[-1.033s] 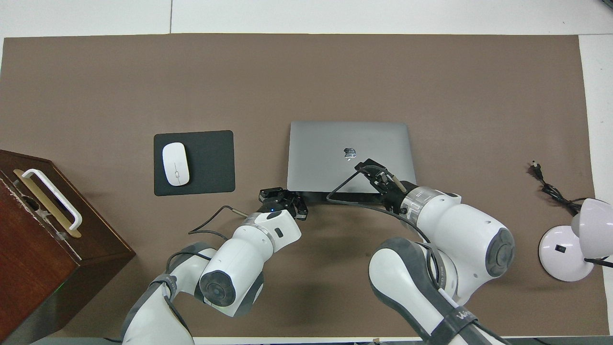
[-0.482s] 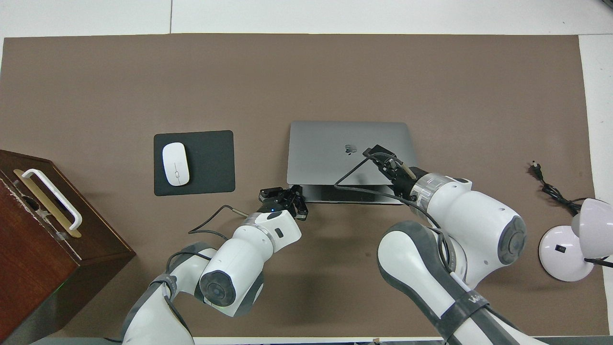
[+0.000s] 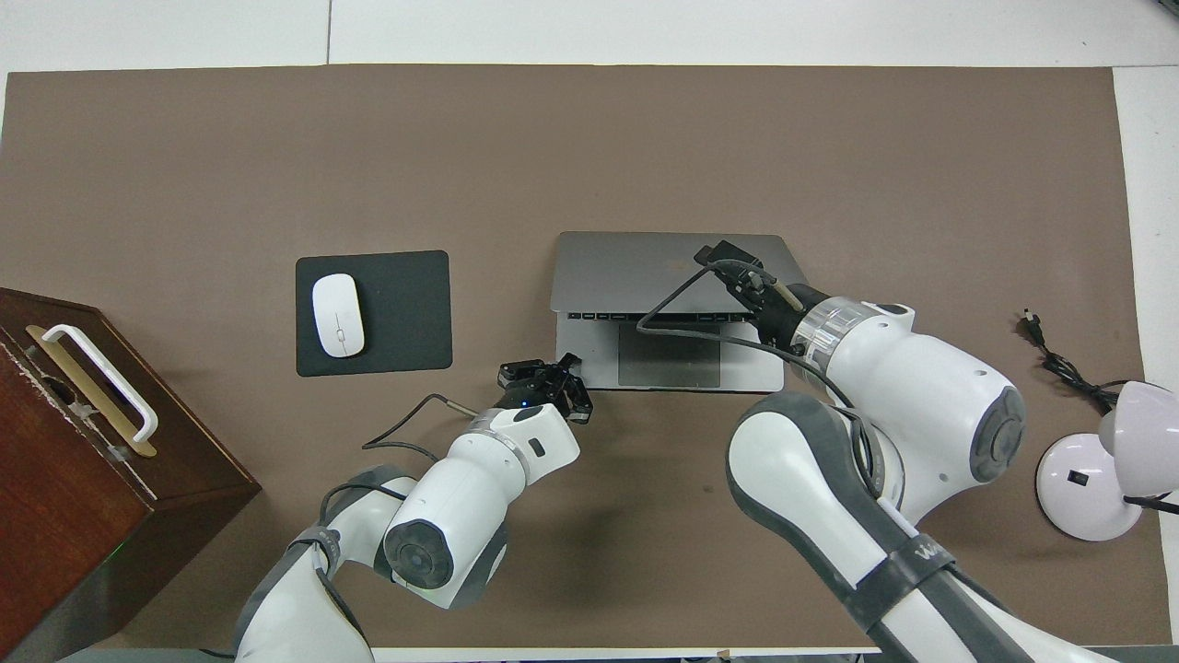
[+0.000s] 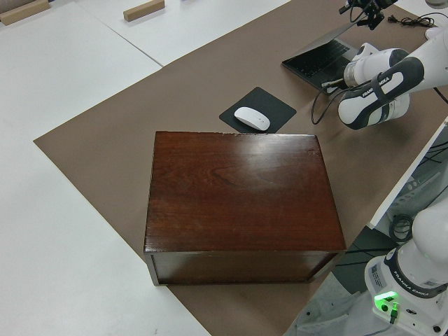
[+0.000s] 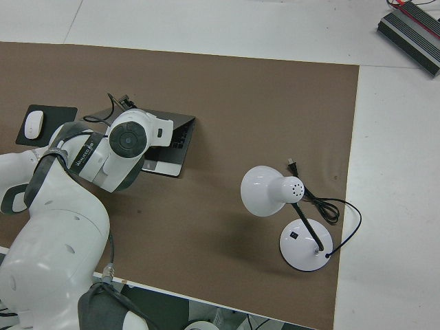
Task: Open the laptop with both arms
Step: 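Lift the laptop lid upward with the right gripper, left gripper holding base, then push the lid farther open with the right gripper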
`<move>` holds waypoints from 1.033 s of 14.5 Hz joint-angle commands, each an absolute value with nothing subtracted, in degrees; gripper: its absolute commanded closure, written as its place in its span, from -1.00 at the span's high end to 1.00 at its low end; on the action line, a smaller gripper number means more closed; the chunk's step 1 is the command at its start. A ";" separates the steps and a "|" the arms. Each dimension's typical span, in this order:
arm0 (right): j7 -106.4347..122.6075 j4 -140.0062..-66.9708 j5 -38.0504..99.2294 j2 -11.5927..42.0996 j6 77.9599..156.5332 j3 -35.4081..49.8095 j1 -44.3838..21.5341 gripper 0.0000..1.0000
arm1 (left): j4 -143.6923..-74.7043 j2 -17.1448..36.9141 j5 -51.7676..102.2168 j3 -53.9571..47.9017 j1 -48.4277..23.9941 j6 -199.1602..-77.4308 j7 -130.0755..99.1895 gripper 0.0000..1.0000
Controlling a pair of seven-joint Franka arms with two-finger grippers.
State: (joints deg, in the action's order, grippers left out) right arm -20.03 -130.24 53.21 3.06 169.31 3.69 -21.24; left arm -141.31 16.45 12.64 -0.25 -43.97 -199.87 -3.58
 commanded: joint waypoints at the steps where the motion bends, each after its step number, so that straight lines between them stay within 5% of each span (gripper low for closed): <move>1: -15.21 -126.04 55.11 6.94 170.86 4.04 -19.43 1.00 | -140.36 18.37 13.71 0.70 -44.74 -200.83 -2.20 -1.00; 15: -12.04 -117.78 56.34 10.54 171.47 4.04 -18.20 1.00 | -140.36 18.46 13.71 0.97 -44.74 -200.83 -2.20 -1.00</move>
